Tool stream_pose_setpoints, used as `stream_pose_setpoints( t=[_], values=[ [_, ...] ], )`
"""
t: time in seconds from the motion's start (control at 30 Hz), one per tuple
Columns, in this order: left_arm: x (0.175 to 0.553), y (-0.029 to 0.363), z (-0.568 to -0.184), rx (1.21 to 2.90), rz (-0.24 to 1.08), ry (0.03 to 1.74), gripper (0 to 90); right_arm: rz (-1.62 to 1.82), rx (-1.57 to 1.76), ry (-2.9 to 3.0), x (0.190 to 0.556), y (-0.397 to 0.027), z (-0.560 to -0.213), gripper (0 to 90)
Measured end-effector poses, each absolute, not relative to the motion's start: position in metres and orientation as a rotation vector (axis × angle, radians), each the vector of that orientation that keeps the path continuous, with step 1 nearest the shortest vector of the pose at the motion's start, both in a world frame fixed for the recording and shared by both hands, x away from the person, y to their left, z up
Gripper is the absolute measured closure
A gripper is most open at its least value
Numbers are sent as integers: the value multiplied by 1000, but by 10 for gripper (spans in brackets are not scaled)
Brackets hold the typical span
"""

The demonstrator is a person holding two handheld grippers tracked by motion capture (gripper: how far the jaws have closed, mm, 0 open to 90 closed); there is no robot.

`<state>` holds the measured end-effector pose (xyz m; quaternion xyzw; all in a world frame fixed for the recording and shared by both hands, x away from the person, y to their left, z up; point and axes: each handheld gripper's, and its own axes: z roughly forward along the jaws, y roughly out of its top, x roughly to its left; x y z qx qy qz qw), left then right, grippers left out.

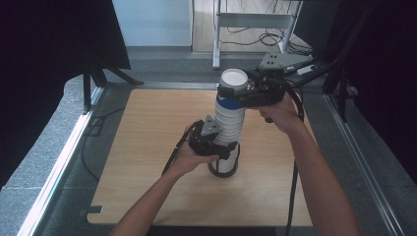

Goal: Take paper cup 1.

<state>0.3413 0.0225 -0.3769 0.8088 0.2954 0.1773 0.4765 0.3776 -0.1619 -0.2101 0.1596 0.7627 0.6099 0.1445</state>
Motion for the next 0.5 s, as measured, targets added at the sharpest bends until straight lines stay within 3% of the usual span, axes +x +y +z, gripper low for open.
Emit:
stream_pose_setpoints(
  t=[0.5],
  values=[
    [341,23,-377,1981,433,721,125,1806,436,2063,361,-176,-176,289]
  ],
)
